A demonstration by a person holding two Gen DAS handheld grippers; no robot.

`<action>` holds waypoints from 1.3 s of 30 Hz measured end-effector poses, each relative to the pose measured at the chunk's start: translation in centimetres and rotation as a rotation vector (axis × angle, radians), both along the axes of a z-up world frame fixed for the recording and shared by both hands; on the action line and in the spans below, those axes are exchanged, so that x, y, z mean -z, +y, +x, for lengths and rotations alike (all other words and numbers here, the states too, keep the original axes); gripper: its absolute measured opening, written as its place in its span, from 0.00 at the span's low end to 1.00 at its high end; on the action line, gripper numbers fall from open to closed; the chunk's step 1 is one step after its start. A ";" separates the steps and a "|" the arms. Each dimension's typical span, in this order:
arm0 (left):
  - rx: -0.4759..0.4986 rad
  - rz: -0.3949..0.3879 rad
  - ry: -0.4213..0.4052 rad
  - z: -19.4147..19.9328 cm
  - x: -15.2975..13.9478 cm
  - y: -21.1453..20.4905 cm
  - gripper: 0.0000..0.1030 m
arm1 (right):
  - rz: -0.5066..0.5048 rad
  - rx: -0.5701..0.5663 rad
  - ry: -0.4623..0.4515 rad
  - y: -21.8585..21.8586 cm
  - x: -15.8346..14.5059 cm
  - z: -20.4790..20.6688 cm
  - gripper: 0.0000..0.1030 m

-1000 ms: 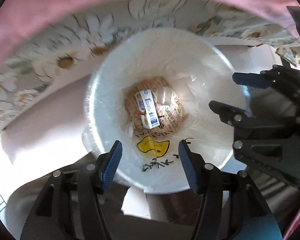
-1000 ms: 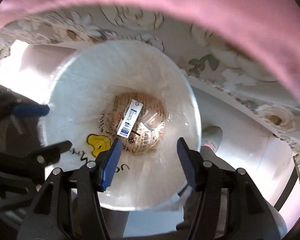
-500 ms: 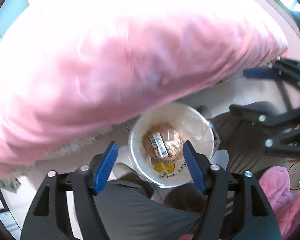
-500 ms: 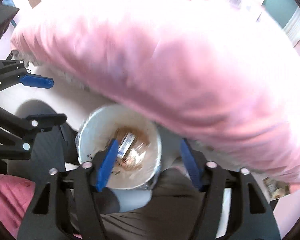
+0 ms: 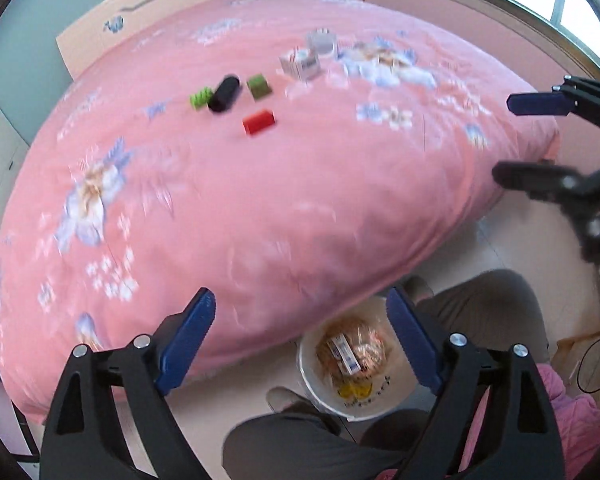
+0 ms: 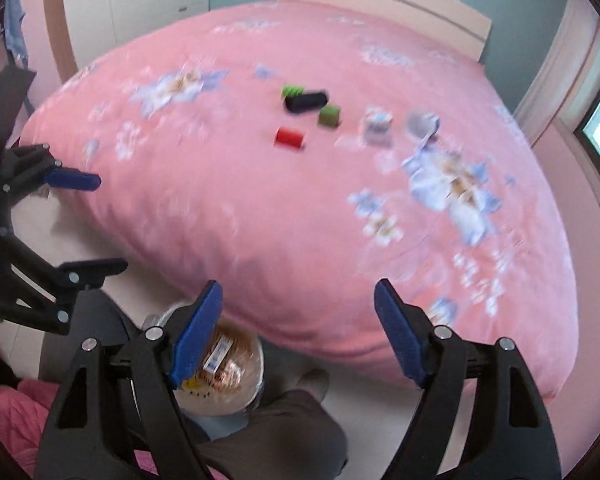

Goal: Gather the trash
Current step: 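Move both tools back over the bed toward the remaining items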

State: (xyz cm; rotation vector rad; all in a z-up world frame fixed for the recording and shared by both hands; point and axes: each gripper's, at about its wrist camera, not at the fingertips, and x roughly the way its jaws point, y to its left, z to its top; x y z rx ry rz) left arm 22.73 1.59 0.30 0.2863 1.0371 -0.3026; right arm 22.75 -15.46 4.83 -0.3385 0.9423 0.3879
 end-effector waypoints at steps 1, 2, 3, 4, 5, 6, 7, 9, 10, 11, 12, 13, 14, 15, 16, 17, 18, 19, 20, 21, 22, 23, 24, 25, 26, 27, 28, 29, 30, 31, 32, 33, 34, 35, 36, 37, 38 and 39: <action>0.003 -0.001 -0.009 0.1 -0.4 -0.1 0.87 | 0.008 0.002 -0.007 -0.2 -0.6 0.6 0.75; 0.007 -0.001 -0.023 0.6 -1.0 -0.2 0.87 | 0.016 0.005 -0.016 -0.3 -1.3 0.9 0.75; 0.010 0.001 -0.032 0.9 -1.4 -0.2 0.87 | 0.025 0.008 -0.026 -0.5 -2.0 1.4 0.75; 0.014 0.004 -0.042 1.4 -1.9 -0.3 0.87 | 0.032 0.011 -0.033 -0.5 -2.6 1.8 0.75; 0.019 0.008 -0.053 1.9 -2.4 -0.5 0.87 | 0.042 0.015 -0.043 -0.7 -3.5 2.3 0.75; 0.023 0.010 -0.064 2.3 -2.9 -0.5 0.87 | 0.050 0.017 -0.050 -0.8 -4.1 2.7 0.75; 0.027 0.011 -0.069 2.6 -3.1 -0.6 0.87 | 0.056 0.020 -0.060 -0.9 -4.8 3.1 0.76; 0.038 0.012 -0.082 3.6 -3.8 -0.7 0.87 | 0.057 0.021 -0.082 -1.1 -5.9 3.9 0.76; 0.045 0.013 -0.085 4.3 -4.2 -0.8 0.87 | 0.055 0.022 -0.095 -1.1 -6.5 4.4 0.76; 0.049 0.013 -0.086 4.8 -4.3 -0.8 0.87 | 0.055 0.023 -0.103 -1.1 -6.9 4.9 0.76; 0.054 0.011 -0.084 5.4 -4.5 -0.8 0.87 | 0.057 0.026 -0.113 -1.1 -7.4 5.4 0.76; 0.058 0.007 -0.084 6.0 -4.7 -0.7 0.87 | 0.061 0.027 -0.118 -1.1 -7.7 5.9 0.76; 0.061 0.003 -0.085 6.4 -4.9 -0.7 0.87 | 0.065 0.027 -0.121 -1.1 -8.1 6.6 0.76; 0.064 -0.003 -0.086 6.9 -5.1 -0.6 0.87 | 0.067 0.026 -0.122 -1.1 -8.3 7.1 0.76; 0.066 -0.008 -0.088 7.4 -5.3 -0.6 0.87 | 0.069 0.026 -0.123 -1.0 -8.5 7.8 0.76; 0.068 -0.012 -0.090 8.0 -5.5 -0.5 0.87 | 0.068 0.026 -0.123 -0.9 -8.6 8.2 0.76; 0.069 -0.014 -0.091 8.5 -5.5 -0.5 0.87 | 0.063 0.026 -0.125 -0.8 -8.7 9.0 0.76; 0.072 -0.015 -0.090 9.2 -5.6 -0.4 0.87 | 0.056 0.025 -0.126 -0.6 -8.8 9.7 0.76; 0.075 -0.012 -0.089 9.6 -5.6 -0.4 0.87 | 0.051 0.024 -0.124 -0.4 -8.7 10.4 0.76; 0.078 -0.008 -0.090 10.1 -5.6 -0.4 0.87 | 0.048 0.024 -0.123 -0.3 -8.7 10.9 0.76; 0.080 -0.004 -0.095 10.5 -5.5 -0.4 0.87 | 0.046 0.023 -0.122 -0.1 -8.6 11.6 0.76; 0.082 0.003 -0.104 11.0 -5.4 -0.4 0.87 | 0.045 0.023 -0.120 -0.1 -8.5 12.0 0.76; 0.086 0.007 -0.107 11.3 -5.3 -0.5 0.87 | 0.043 0.023 -0.118 0.1 -8.2 12.8 0.76; 0.092 0.011 -0.107 11.7 -5.1 -0.5 0.87 | 0.043 0.024 -0.114 0.2 -8.0 13.6 0.76; 0.099 0.013 -0.108 12.2 -4.9 -0.5 0.87 | 0.043 0.024 -0.109 0.3 -7.8 14.1 0.76; 0.104 0.016 -0.106 12.6 -4.7 -0.6 0.87 | 0.042 0.026 -0.099 0.4 -7.4 15.2 0.76; 0.111 0.023 -0.103 13.2 -4.2 -0.6 0.87 | 0.041 0.028 -0.093 0.5 -7.0 15.9 0.76; 0.114 0.025 -0.100 13.7 -3.9 -0.6 0.87 | 0.038 0.030 -0.086 0.6 -6.5 16.7 0.76; 0.119 0.027 -0.093 14.3 -3.4 -0.7 0.87 | 0.037 0.031 -0.080 0.7 -6.2 17.4 0.76; 0.122 0.029 -0.088 14.7 -3.1 -0.8 0.87 | 0.037 0.034 -0.073 0.8 -5.8 18.1 0.76; 0.123 0.032 -0.078 15.4 -2.6 -0.8 0.87 | 0.038 0.038 -0.063 0.9 -5.3 18.9 0.76; 0.125 0.035 -0.069 16.0 -2.1 -0.8 0.87 | 0.038 0.043 -0.052 0.9 -4.7 19.8 0.76; 0.127 0.033 -0.057 16.7 -1.5 -0.8 0.87 | 0.037 0.049 -0.042 1.0 -4.0 20.7 0.76; 0.128 0.028 -0.050 17.2 -1.1 -0.8 0.87 | 0.036 0.053 -0.034 1.0 -3.5 21.1 0.76; 0.128 0.023 -0.040 17.8 -0.7 -0.8 0.87 | 0.033 0.058 -0.022 1.1 -2.7 21.9 0.76; 0.127 0.017 -0.029 18.4 -0.2 -0.8 0.87 | 0.031 0.061 -0.012 1.1 -2.1 22.6 0.76; 0.128 0.012 -0.016 19.2 0.5 -0.8 0.87 | 0.029 0.067 0.003 1.2 -1.1 23.5 0.76; 0.130 0.012 -0.010 19.6 1.0 -0.8 0.87 | 0.027 0.070 0.014 1.2 -0.5 24.1 0.76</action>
